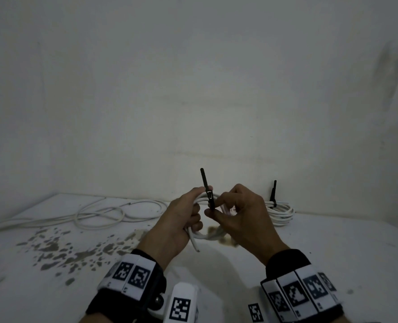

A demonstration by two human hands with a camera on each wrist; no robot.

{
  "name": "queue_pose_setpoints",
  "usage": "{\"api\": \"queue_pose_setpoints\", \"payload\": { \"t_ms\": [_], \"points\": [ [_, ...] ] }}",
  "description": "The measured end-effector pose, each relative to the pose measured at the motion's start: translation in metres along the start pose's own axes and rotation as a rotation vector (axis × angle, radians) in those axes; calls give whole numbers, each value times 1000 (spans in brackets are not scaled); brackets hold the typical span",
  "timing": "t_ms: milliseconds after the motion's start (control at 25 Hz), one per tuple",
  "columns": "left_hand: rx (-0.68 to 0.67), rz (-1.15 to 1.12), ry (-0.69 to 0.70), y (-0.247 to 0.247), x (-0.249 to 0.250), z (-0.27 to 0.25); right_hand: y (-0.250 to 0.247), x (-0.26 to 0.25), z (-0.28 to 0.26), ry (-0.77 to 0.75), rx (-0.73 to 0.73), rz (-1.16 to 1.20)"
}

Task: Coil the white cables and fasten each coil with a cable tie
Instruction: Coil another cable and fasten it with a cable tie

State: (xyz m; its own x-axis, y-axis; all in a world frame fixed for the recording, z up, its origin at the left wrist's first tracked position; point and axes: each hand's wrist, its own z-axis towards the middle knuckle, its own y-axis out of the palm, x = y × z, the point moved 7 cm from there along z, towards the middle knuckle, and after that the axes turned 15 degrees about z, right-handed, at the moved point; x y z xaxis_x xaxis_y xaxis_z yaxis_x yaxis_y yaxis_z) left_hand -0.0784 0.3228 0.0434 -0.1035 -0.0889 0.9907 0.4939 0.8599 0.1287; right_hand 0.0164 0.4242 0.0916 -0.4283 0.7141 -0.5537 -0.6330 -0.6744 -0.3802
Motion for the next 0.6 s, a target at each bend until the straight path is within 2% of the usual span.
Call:
{"api": "queue_pose_setpoints", "payload": {
  "t_ms": [240, 320, 440, 520, 600],
  "points": [
    [268, 97, 49, -21, -1, 2, 18, -31, -3, -29, -255, -49],
    [262, 201, 166, -19, 8, -3, 9, -36, 1, -2, -141, -5],
    [189, 378, 421, -12, 31, -15, -12, -19, 5, 224, 137, 267],
    [179, 463, 504, -11, 37, -16, -10, -12, 2, 367, 183, 407],
    [193, 498, 521, -13, 35, -15, -7, -10, 1, 369, 184, 359]
  ]
}}
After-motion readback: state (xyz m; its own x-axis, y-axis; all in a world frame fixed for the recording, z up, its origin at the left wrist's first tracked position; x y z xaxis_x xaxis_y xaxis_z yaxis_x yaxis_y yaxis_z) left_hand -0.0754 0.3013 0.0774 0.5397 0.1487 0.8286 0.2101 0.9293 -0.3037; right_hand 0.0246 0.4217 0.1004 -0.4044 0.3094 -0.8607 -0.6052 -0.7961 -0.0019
